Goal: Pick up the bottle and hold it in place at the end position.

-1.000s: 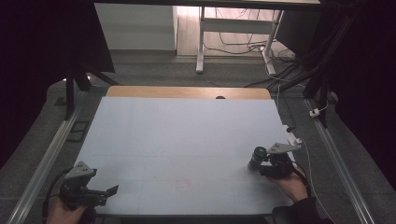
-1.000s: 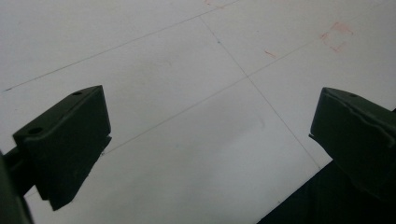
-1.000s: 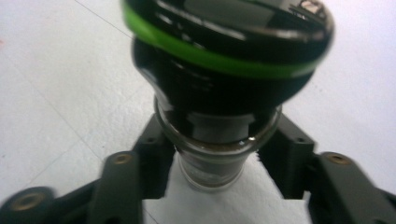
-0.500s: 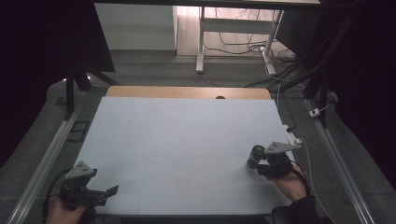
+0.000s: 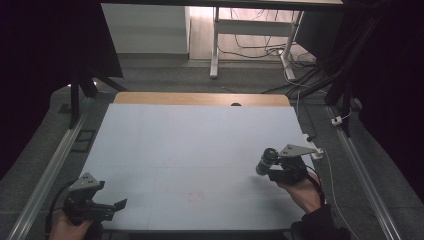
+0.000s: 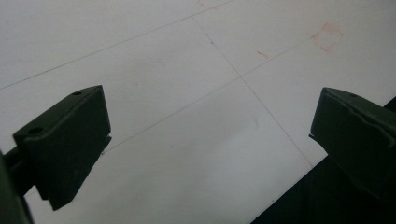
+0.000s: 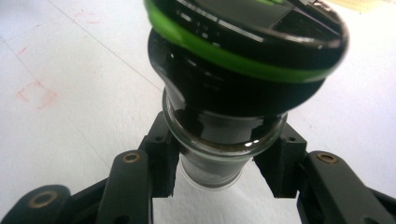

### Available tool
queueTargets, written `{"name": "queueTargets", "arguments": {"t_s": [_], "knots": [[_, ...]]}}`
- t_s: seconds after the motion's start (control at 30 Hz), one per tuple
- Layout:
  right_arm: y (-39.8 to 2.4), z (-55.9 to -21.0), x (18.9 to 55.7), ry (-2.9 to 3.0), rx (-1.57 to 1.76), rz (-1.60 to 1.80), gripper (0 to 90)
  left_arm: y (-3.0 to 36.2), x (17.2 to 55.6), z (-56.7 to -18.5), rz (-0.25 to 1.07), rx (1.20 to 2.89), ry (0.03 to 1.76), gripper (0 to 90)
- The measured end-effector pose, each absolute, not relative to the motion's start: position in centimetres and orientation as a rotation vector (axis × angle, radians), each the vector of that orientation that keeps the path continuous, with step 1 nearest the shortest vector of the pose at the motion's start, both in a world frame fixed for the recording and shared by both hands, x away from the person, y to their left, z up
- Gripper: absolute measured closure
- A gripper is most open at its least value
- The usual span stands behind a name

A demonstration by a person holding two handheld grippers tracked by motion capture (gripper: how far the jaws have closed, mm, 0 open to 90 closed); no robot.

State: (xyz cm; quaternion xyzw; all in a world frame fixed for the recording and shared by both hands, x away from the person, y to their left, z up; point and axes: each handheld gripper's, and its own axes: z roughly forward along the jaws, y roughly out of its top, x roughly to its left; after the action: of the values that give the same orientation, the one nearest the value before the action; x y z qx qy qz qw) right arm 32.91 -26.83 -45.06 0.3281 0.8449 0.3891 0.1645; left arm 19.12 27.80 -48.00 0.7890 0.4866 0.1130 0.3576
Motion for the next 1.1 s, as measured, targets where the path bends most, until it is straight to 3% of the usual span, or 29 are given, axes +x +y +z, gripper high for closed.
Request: {"name": "queueTargets", "arguments": {"t_s": [1.1], "knots": [[-18.0, -44.4, 37.2, 2.482, 0.861, 1.136, 52.4, 27.8, 19.2, -48.0, 0.286, 2.043, 1.247, 0.0]]}}
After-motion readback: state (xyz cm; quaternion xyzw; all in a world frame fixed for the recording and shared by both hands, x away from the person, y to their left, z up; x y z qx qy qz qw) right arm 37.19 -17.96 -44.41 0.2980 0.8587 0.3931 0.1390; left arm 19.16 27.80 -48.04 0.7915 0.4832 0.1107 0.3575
